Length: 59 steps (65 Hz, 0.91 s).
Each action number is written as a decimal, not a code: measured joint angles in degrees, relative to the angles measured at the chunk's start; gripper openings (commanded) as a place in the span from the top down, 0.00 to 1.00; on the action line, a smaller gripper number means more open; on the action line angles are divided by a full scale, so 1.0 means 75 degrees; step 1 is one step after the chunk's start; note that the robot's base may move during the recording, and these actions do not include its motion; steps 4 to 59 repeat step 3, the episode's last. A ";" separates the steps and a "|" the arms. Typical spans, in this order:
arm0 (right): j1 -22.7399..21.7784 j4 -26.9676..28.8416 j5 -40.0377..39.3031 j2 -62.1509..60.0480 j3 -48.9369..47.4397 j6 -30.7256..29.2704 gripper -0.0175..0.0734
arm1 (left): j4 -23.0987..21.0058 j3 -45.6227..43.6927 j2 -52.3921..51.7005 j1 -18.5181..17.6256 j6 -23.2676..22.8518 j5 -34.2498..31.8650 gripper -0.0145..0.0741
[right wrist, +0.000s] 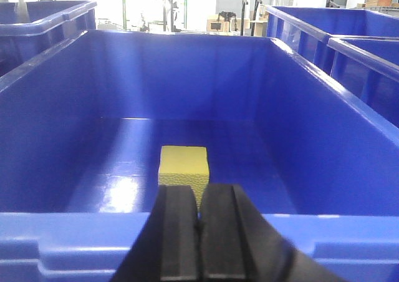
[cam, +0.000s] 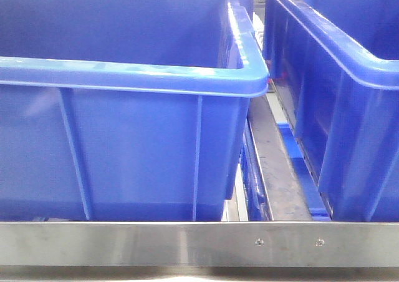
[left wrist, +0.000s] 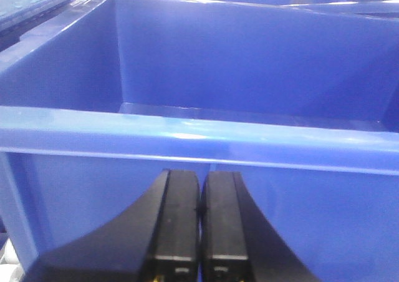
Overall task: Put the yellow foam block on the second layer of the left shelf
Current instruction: 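Raise the open right gripper away from the bin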
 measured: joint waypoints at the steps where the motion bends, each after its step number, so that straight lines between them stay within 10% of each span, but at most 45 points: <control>1: 0.0000 0.0000 0.0000 0.0000 0.0000 0.0000 0.75 | 0.0000 0.0000 0.0000 0.0000 0.0000 0.0000 0.68; 59: 0.0000 0.0000 0.0000 0.0000 0.0000 0.0000 0.75 | 0.0000 0.0000 0.0000 0.0000 0.0000 0.0000 0.68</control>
